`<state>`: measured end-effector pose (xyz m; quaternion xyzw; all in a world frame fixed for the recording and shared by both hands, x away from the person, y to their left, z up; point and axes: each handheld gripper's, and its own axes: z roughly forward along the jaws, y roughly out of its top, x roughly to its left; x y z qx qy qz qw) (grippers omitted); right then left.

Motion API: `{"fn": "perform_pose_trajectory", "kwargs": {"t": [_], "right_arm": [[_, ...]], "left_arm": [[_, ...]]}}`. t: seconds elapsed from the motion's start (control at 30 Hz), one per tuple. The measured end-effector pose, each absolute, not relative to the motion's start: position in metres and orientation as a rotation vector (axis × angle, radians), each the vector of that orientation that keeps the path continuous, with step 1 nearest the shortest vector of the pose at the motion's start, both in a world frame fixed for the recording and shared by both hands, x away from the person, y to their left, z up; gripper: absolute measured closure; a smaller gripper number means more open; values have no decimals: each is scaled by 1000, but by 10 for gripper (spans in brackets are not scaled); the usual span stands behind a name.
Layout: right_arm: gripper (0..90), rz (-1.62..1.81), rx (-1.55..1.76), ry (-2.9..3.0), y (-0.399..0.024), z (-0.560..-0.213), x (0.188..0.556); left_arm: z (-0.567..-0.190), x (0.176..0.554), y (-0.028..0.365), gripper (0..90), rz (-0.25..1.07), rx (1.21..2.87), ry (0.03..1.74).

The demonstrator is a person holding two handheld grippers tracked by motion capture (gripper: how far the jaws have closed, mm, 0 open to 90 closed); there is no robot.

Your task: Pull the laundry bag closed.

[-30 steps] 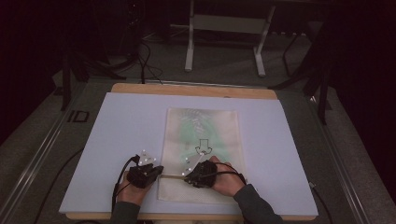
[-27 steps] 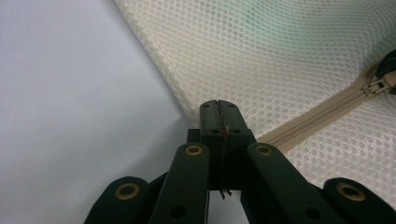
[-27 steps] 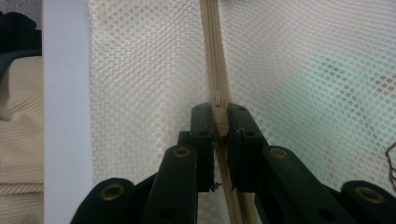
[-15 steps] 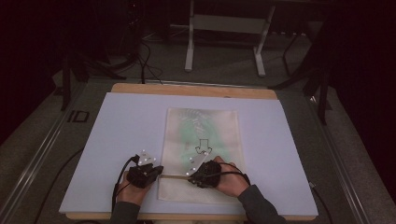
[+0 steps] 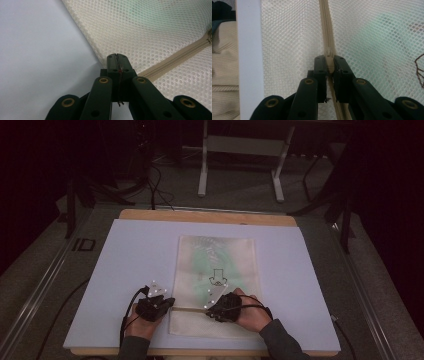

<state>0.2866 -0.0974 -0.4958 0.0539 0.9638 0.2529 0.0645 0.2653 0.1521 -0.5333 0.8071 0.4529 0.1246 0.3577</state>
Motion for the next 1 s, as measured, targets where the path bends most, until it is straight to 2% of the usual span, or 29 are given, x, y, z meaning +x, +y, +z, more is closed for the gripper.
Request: {"fn": "perform_pose_trajectory", "kwargs": {"t": [1.0], "right_arm": [[824,748,234,2905,-131,-496,285]], "left_arm": [[-533,265,152,896,318,2080,1173]]}}
